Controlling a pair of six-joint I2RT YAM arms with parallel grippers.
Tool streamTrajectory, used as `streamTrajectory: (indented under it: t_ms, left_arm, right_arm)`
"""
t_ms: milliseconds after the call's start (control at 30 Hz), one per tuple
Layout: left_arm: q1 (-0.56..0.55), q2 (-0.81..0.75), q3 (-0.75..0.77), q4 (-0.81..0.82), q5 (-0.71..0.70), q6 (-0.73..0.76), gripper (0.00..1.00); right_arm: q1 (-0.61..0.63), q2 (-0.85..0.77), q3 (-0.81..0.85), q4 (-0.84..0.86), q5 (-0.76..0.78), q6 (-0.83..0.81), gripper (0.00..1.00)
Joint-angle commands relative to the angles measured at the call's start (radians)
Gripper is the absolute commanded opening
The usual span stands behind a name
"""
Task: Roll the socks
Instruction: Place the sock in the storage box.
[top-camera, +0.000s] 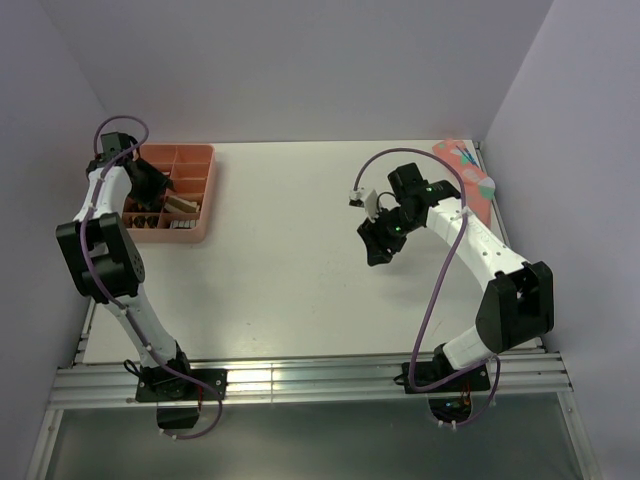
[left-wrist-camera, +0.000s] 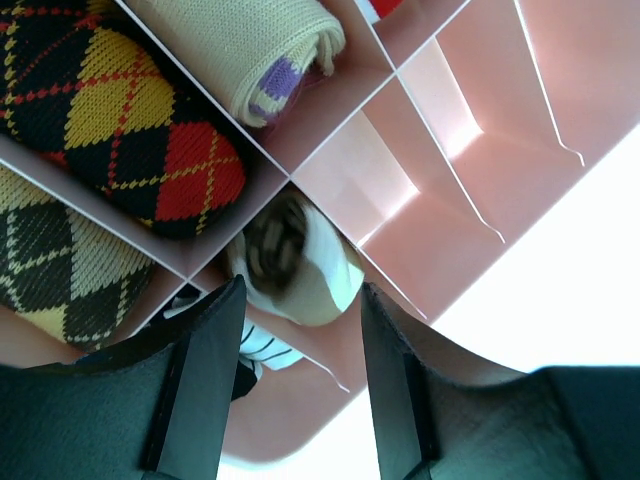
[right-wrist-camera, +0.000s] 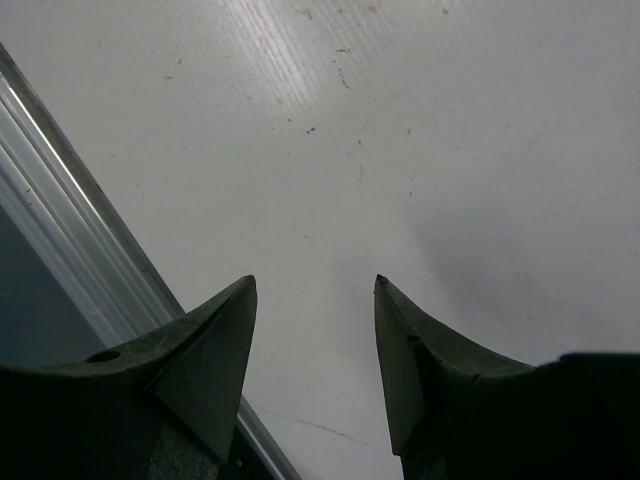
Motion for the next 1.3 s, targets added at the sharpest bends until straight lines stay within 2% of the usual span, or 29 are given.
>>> streamTrajectory:
  t_ms: [0,233,633,1033,1267]
  left_arm:
    - [0.003,-0.073,-0.010,-0.011,-0.005,0.030,0.55]
    - [-0.001,-0.100,-0.028,-0.002,0.020,0.042,0.54]
    - [-0.037,-0.025,-0.004,0.035,-0.022,0.039,0.46]
    - [-0.049,0.004,-0.067,0.057,-0.083,0.010,0.45]
    - [-0.049,0.021,-0.081,0.071,-0.068,0.003,0.46]
  right_arm:
    - [-0.007,-0.018,-0.012,0.000,-0.026,-0.006,0.58]
    - [-0.007,-0.036,-0.031,0.008,-0.029,0.002,0.58]
    - [-0.007,-0.059,-0.045,0.006,-0.026,0.011,0.58]
    - [-0.009,-0.071,-0.058,0.000,-0.016,0.005,0.58]
    - [-0.009,-0.077,-0.060,-0.002,-0.013,0.008,0.58]
